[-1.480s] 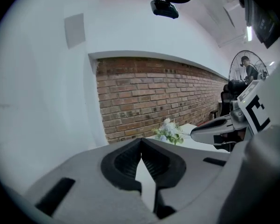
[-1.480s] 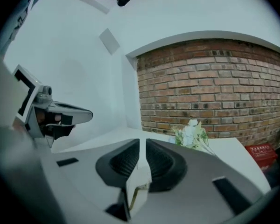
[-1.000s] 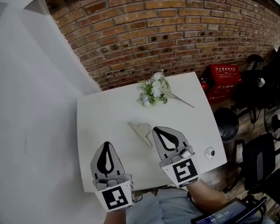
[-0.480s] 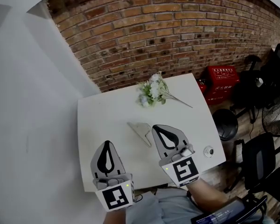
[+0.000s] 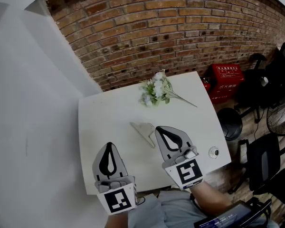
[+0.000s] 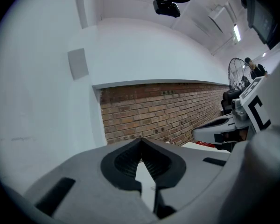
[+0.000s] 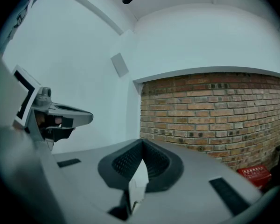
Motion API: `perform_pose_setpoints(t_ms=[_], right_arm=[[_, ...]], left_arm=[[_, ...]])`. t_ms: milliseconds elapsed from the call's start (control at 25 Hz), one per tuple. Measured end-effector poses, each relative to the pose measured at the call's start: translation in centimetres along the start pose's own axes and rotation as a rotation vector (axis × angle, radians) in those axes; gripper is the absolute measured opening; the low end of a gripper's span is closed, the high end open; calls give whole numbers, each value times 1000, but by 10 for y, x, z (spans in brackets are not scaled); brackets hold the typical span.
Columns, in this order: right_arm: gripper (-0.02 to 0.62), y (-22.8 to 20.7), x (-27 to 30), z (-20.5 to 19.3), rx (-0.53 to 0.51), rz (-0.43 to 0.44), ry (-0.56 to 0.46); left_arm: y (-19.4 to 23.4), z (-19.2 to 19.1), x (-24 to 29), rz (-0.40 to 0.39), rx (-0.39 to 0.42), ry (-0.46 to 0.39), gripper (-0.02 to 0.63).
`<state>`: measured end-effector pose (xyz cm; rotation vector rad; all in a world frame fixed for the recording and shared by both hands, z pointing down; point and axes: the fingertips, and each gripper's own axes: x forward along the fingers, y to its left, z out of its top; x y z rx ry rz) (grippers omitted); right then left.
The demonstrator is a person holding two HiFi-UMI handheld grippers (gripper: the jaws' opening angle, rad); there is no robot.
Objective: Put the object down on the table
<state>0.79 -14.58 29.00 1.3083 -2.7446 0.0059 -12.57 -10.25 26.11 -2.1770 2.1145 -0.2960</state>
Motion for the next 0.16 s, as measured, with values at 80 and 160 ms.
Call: perform_pose_setpoints(t_ms=[80, 160], right_arm=[[5, 0, 1, -1, 0, 1, 3], [5, 0, 2, -1, -1, 1, 6]], left_arm=[[-1, 0, 1, -4, -2, 4, 8], [0, 0, 2, -7, -2, 5, 8]])
